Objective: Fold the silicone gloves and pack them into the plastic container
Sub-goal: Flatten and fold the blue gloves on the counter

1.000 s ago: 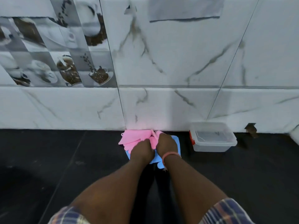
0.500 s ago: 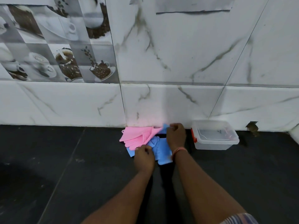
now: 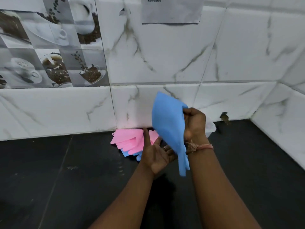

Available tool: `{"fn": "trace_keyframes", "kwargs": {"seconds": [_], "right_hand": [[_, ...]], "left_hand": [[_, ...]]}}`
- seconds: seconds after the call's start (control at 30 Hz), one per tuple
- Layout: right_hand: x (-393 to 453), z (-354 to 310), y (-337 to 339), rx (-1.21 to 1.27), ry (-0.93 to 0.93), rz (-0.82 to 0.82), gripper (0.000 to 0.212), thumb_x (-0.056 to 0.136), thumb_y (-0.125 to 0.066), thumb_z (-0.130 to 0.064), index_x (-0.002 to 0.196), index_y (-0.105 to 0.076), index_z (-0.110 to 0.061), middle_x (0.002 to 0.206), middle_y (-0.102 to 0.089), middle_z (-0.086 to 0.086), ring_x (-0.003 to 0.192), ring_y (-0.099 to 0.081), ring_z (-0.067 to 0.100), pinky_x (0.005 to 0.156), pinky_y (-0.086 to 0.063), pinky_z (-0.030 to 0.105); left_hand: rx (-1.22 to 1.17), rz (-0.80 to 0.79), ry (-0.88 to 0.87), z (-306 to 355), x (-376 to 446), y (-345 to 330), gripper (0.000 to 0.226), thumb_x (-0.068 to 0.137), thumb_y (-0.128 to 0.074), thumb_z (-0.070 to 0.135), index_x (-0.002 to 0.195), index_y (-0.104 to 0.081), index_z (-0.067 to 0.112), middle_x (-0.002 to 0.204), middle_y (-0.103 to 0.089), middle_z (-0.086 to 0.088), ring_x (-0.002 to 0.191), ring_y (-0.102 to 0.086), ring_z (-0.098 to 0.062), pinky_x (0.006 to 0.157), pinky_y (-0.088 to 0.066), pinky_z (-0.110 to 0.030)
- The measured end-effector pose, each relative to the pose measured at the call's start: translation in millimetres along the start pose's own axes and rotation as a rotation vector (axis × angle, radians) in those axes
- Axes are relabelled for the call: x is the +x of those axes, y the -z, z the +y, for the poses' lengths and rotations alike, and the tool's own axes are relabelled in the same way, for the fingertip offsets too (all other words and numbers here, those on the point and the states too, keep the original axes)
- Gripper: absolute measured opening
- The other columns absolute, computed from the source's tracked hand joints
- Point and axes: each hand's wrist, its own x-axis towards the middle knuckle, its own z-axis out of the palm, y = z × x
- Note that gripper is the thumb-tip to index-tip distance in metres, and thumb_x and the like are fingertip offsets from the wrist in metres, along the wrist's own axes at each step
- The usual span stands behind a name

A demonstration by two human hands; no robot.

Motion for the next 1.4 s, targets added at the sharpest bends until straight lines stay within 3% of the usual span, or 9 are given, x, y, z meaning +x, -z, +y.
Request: {"fn": "trace_keyframes", "kwargs": {"seconds": [0.17,0.27,0.5,0.63,0.73,0.87,1.1,1.27,1.4], "right_hand": [[-26,10,97,-0.335,0.052,0.454,0.032,0.094,-0.052,-0.033,0.097,-0.065,-0.004,0.098,-0.063,0.021,0.079,-0.064,0.032,0.077,-0.054,0.040],[-52,31,146,-0.496,-0.211,0.351,0.039,0.092,-0.067,-0.042,0.093,-0.069,-0.003,0.095,-0.071,0.021,0.080,-0.070,0.030,0.068,-0.060,0.037],[-75,64,185,-0.759,-0.426,0.136,0.015,0.085,-0.059,0.011,0.097,-0.067,0.007,0.095,-0.069,0.025,0.080,-0.070,0.031,0.069,-0.058,0.037],[-70,84,193,-0.723,-0.477,0.141,0.025,0.089,-0.063,0.003,0.114,-0.063,0.000,0.104,-0.070,0.020,0.088,-0.071,0.030,0.072,-0.061,0.041],[-55,88,206,-1.269,-0.362,0.302,0.020,0.089,-0.070,-0.022,0.102,-0.059,-0.011,0.093,-0.066,0.009,0.077,-0.065,0.020,0.065,-0.054,0.033],[-21,87,213,-1.749,-0.062,0.460,0.039,0.085,-0.068,-0.034,0.117,-0.057,-0.014,0.112,-0.061,0.008,0.103,-0.062,0.027,0.091,-0.050,0.037],[50,159,154,-1.626,-0.023,-0.129,0.025,0.086,-0.065,-0.006,0.108,-0.076,-0.004,0.114,-0.072,0.010,0.109,-0.066,0.024,0.100,-0.048,0.032],[70,166,142,-1.260,-0.040,0.120,0.014,0.083,-0.063,0.005,0.071,-0.067,0.010,0.062,-0.054,0.007,0.056,-0.049,0.014,0.062,-0.042,0.030],[50,120,114,-0.836,0.005,0.138,0.012,0.084,-0.074,-0.011,0.087,-0.077,0.000,0.071,-0.064,0.004,0.063,-0.056,0.015,0.062,-0.048,0.024]], "left_hand": [[0.144,0.009,0.116,-27,-12,25,0.067,0.088,-0.065,0.065,0.130,-0.072,0.012,0.131,-0.070,-0.019,0.118,-0.068,-0.034,0.110,-0.045,-0.054],[0.364,0.061,0.288,-28,-18,43,0.092,0.075,-0.071,0.077,0.132,-0.068,0.005,0.132,-0.067,-0.026,0.122,-0.064,-0.042,0.113,-0.042,-0.059],[0.951,0.229,0.478,-12,-25,59,0.085,0.062,-0.084,0.072,0.116,-0.073,0.008,0.117,-0.077,-0.016,0.115,-0.071,-0.034,0.107,-0.052,-0.048],[1.189,0.470,0.245,-7,-19,85,0.079,0.068,-0.075,0.074,0.118,-0.072,0.012,0.114,-0.076,-0.010,0.104,-0.073,-0.029,0.098,-0.057,-0.045],[1.326,0.661,0.088,-10,-17,101,0.077,0.081,-0.057,0.074,0.129,-0.065,0.015,0.137,-0.063,-0.012,0.121,-0.061,-0.032,0.099,-0.047,-0.039],[1.489,0.953,-0.104,-22,-29,109,0.041,0.090,-0.049,0.064,0.103,-0.066,0.029,0.129,-0.060,-0.006,0.128,-0.049,-0.035,0.110,-0.035,-0.051],[1.495,0.988,-0.475,-28,-40,111,0.020,0.096,-0.059,0.032,0.111,-0.070,0.027,0.121,-0.067,-0.002,0.122,-0.058,-0.028,0.107,-0.044,-0.046],[1.272,0.863,-0.488,-32,-48,106,0.014,0.098,-0.057,0.021,0.104,-0.071,0.022,0.103,-0.070,0.007,0.103,-0.065,-0.017,0.084,-0.052,-0.032],[0.940,0.805,-0.403,-35,-45,95,0.018,0.101,-0.058,0.032,0.103,-0.069,0.020,0.110,-0.072,-0.008,0.095,-0.066,-0.018,0.081,-0.053,-0.035]]}}
